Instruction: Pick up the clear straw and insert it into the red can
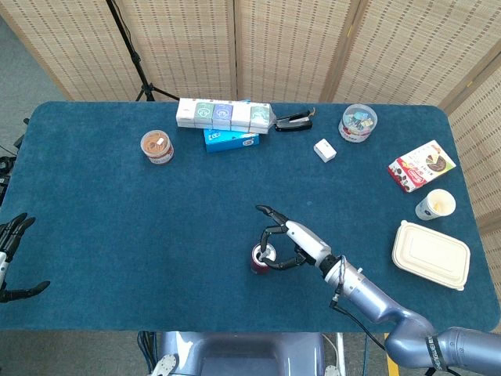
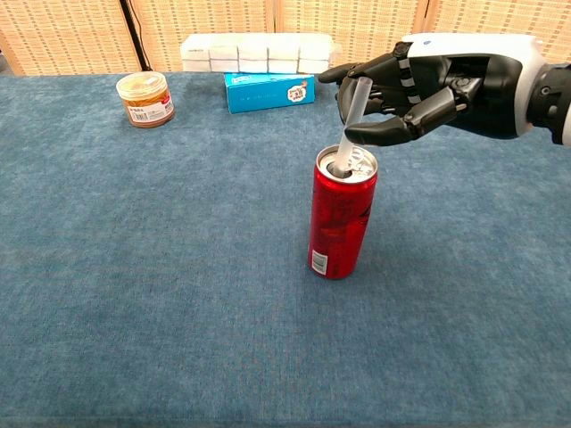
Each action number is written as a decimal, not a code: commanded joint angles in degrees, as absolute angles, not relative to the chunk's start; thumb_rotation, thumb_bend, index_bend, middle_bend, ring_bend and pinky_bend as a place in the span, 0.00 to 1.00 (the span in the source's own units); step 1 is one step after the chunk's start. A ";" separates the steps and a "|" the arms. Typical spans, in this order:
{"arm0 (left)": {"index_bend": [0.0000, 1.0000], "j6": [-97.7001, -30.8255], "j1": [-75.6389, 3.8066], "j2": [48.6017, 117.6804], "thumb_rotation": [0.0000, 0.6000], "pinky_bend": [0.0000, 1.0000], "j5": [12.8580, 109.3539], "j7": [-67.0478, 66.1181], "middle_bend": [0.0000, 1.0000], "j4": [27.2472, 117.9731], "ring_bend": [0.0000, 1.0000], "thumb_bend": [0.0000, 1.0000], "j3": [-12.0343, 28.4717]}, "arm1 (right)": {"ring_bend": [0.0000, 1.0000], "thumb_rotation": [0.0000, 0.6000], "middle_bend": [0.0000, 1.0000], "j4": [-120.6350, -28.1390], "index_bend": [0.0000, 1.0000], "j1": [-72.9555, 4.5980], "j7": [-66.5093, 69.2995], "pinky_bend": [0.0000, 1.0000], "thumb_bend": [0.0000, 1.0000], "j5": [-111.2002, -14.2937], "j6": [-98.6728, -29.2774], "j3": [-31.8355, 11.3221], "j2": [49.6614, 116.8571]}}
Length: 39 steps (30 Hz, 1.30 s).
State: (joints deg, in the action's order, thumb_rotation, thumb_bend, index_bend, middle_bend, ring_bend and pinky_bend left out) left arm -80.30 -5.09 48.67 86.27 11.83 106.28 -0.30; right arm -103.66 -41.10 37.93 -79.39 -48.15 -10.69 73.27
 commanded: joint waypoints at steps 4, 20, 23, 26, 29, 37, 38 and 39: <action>0.00 -80.39 -5.04 48.59 1.00 0.00 86.38 12.07 0.00 106.25 0.00 0.09 -0.35 | 0.00 1.00 0.00 -103.41 0.57 -41.50 37.43 0.00 0.70 -78.64 -47.04 -10.40 73.48; 0.00 -80.28 -5.10 48.51 1.00 0.00 86.55 12.49 0.00 106.14 0.00 0.09 -0.41 | 0.00 1.00 0.00 -103.56 0.40 -41.84 40.22 0.00 0.70 -79.52 -45.47 -10.28 72.55; 0.00 -80.30 -5.10 48.52 1.00 0.00 86.58 12.49 0.00 106.09 0.00 0.09 -0.41 | 0.00 1.00 0.00 -103.53 0.39 -41.76 40.79 0.00 0.70 -79.99 -45.58 -10.16 72.39; 0.00 -80.30 -5.12 48.51 1.00 0.00 86.67 12.46 0.00 106.09 0.00 0.09 -0.43 | 0.00 1.00 0.00 -103.86 0.38 -41.56 41.54 0.00 0.70 -80.71 -46.11 -10.21 71.87; 0.00 -80.34 -5.10 48.50 1.00 0.00 86.69 12.55 0.00 106.08 0.00 0.09 -0.44 | 0.00 1.00 0.00 -104.74 0.37 -41.26 42.16 0.00 0.70 -81.71 -46.93 -10.29 70.80; 0.00 -80.51 -5.02 48.55 1.00 0.00 86.76 12.43 0.00 106.06 0.00 0.09 -0.47 | 0.00 1.00 0.00 -106.75 0.28 -39.69 39.07 0.00 0.70 -85.04 -52.46 -11.60 65.41; 0.00 -80.63 -4.96 48.58 1.00 0.00 86.85 12.39 0.00 106.02 0.00 0.09 -0.51 | 0.00 1.00 0.00 -106.46 0.27 -39.12 37.83 0.00 0.70 -85.03 -53.61 -11.69 64.69; 0.00 -80.72 -4.91 48.62 1.00 0.00 86.92 12.34 0.00 105.99 0.00 0.09 -0.53 | 0.00 1.00 0.00 -106.06 0.26 -38.69 36.64 0.00 0.67 -84.93 -54.44 -11.68 64.29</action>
State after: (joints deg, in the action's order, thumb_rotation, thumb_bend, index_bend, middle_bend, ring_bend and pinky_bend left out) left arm -80.72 -4.92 48.61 86.92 12.34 106.00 -0.52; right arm -106.44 -39.63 38.56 -84.72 -52.75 -11.40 65.29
